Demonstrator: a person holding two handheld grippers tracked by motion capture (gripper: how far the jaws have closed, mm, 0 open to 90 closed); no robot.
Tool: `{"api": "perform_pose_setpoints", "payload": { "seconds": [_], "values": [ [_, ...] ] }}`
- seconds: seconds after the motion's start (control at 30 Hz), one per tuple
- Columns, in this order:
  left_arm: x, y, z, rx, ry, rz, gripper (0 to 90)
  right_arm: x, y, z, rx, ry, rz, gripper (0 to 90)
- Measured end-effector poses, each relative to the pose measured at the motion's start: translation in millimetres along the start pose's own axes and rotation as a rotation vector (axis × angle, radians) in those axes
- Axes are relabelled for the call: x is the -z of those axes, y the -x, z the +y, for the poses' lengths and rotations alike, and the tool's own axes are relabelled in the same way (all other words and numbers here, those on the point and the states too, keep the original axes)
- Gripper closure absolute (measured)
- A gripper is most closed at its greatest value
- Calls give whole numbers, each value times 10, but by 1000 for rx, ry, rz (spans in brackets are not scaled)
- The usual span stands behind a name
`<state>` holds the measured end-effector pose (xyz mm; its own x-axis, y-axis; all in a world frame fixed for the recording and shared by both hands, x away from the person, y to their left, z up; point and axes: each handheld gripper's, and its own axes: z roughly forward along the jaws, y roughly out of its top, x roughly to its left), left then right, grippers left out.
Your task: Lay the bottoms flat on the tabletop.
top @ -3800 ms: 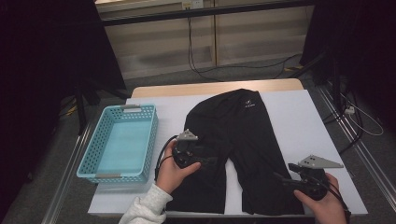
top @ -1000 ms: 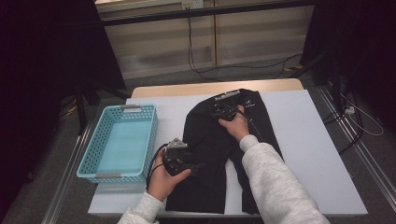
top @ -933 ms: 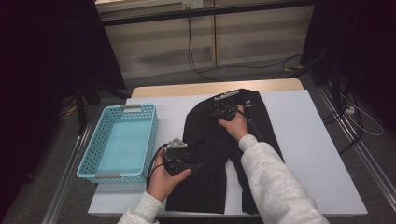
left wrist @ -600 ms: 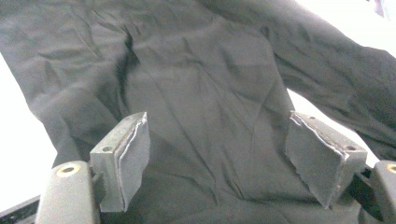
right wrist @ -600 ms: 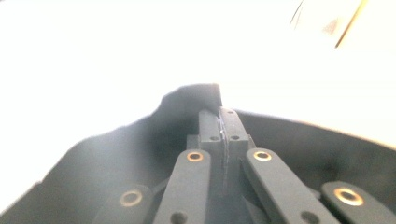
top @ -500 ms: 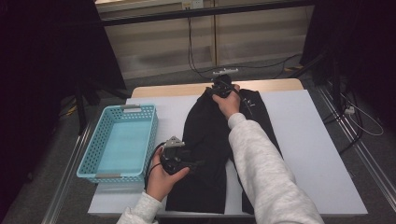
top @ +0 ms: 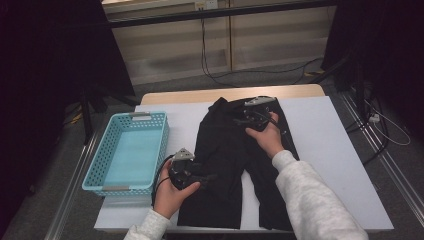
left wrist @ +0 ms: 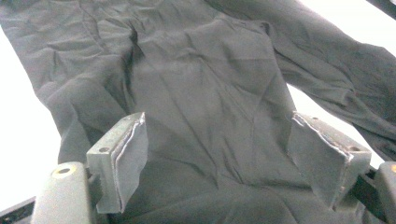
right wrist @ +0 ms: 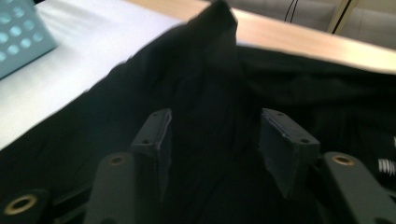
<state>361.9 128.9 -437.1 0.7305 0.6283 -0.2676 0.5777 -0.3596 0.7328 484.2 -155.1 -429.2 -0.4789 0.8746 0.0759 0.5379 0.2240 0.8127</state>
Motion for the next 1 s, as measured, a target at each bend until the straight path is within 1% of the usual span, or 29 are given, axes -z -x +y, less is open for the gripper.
{"api": "perform_pose_setpoints", "payload": {
  "seconds": [0.07,0.1,0.13,0.2,0.23,0.3,0.37,0.47,0.57,0.6,0.67,0.73,0.77,0.8,0.83,0.87,0.93,0.97,1.0],
  "values": [
    [-2,-13,-6,2,-1,11,209,64,-10,-71,-16,-10,8,472],
    [-7,-21,-11,5,-6,11,204,92,-20,-103,-19,-12,15,493],
    [-17,-26,-18,9,-4,17,203,118,-31,-138,-14,-14,13,523],
    [-22,-43,-25,3,-13,28,203,158,-52,-208,-2,-30,15,564],
    [-25,-45,-25,4,-12,31,203,183,-59,-240,8,-33,14,575],
    [-29,-55,-22,4,-7,45,203,234,-58,-295,15,-38,3,572],
    [-36,-69,-22,7,-8,58,201,324,-47,-361,29,-40,-10,555],
    [-51,-90,-26,12,-10,83,201,489,-11,-452,26,-36,-24,506],
    [-65,-99,-20,16,-6,109,199,677,59,-577,37,-42,-58,458],
    [-71,-100,-15,7,-12,117,198,742,91,-628,26,-40,-66,446],
    [-99,-105,-11,4,-7,137,196,872,174,-736,5,-44,-102,443],
    [-118,-124,-5,7,-10,143,197,1002,262,-852,-38,-27,-121,438],
    [-125,-138,-1,4,-11,153,197,1062,297,-908,-43,-27,-140,427],
    [-128,-156,4,8,-10,171,198,1116,329,-966,-45,-32,-150,424],
    [-127,-174,8,21,5,187,198,1160,357,-1026,-51,-42,-152,424],
    [-121,-187,17,32,7,193,199,1203,380,-1087,-54,-46,-155,425],
    [-135,-194,29,37,5,216,199,1267,423,-1204,-62,-69,-168,431],
    [-148,-196,35,36,6,231,199,1296,441,-1255,-72,-68,-180,432],
    [-163,-199,39,36,6,240,202,1317,464,-1297,-81,-65,-183,443]
  ]
}}
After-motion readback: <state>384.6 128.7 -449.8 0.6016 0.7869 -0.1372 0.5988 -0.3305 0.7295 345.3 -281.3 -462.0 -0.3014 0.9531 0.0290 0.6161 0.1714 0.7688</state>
